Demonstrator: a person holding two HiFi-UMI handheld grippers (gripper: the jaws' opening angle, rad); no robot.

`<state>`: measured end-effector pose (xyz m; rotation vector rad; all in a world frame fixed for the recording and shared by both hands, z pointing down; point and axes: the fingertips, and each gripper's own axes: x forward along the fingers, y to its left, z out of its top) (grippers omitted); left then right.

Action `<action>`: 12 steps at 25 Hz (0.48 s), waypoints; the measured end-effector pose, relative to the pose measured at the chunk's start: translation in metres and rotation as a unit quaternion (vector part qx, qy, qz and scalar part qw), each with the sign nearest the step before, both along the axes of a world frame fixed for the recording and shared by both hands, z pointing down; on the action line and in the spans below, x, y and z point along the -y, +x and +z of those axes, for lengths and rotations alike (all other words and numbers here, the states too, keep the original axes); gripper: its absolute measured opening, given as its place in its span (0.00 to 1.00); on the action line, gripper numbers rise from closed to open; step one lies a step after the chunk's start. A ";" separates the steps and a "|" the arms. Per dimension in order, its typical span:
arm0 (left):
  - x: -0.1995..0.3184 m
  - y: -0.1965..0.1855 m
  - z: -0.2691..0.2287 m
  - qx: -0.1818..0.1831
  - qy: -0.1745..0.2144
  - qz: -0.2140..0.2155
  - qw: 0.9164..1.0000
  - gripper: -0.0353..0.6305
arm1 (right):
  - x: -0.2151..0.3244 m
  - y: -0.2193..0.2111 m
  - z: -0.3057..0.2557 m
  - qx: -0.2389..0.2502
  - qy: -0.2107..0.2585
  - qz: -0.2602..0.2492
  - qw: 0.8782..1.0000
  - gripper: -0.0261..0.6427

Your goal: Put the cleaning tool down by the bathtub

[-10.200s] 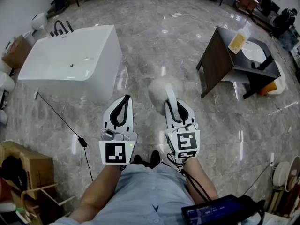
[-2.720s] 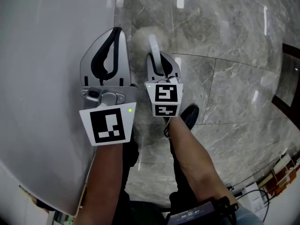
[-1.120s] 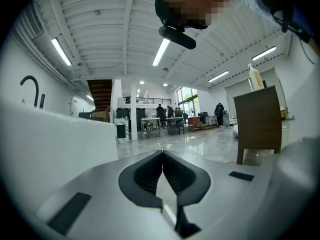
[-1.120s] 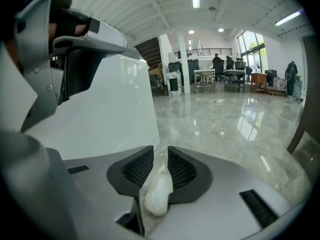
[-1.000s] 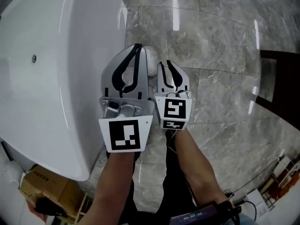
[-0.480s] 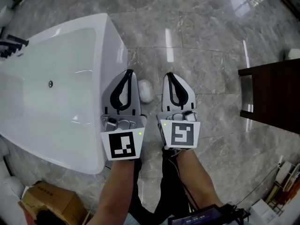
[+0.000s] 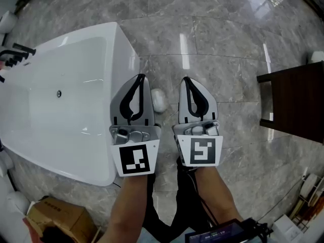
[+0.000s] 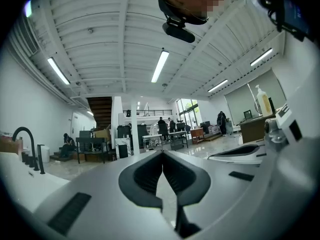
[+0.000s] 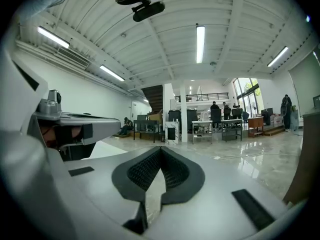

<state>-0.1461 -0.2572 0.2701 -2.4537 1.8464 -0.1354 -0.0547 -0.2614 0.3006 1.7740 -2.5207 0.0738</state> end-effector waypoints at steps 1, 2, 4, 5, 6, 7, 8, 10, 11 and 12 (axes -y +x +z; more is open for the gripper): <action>0.001 0.001 0.001 -0.001 0.000 0.000 1.000 0.08 | 0.001 0.000 0.000 -0.001 0.002 0.000 1.000 0.06; 0.001 0.002 0.002 -0.001 -0.001 0.000 1.000 0.08 | 0.001 0.001 0.000 -0.002 0.004 -0.001 1.000 0.06; 0.000 0.006 0.005 0.001 -0.004 0.002 1.000 0.08 | 0.001 0.002 0.000 -0.005 0.005 -0.003 1.000 0.06; 0.001 0.007 0.006 0.003 -0.005 0.003 1.000 0.08 | 0.001 0.002 0.000 -0.006 0.005 -0.004 1.000 0.06; 0.001 0.008 0.007 0.004 -0.005 0.004 1.000 0.08 | 0.002 0.003 0.000 -0.008 0.006 -0.004 1.000 0.06; 0.001 0.009 0.007 0.005 -0.005 0.005 1.000 0.08 | 0.002 0.004 0.000 -0.009 0.007 -0.004 1.000 0.06; 0.000 0.010 0.007 0.006 -0.005 0.006 1.000 0.08 | 0.003 0.005 0.000 -0.008 0.008 -0.004 1.000 0.06; 0.001 0.010 0.007 0.008 -0.005 0.007 1.000 0.08 | 0.004 0.005 -0.002 -0.005 0.012 -0.004 1.000 0.06; 0.001 0.010 0.007 0.009 -0.003 0.008 1.000 0.08 | 0.004 0.005 -0.002 -0.004 0.014 -0.005 1.000 0.06; 0.002 0.010 0.007 0.010 -0.002 0.008 1.000 0.08 | 0.005 0.004 -0.003 -0.003 0.015 -0.005 1.000 0.06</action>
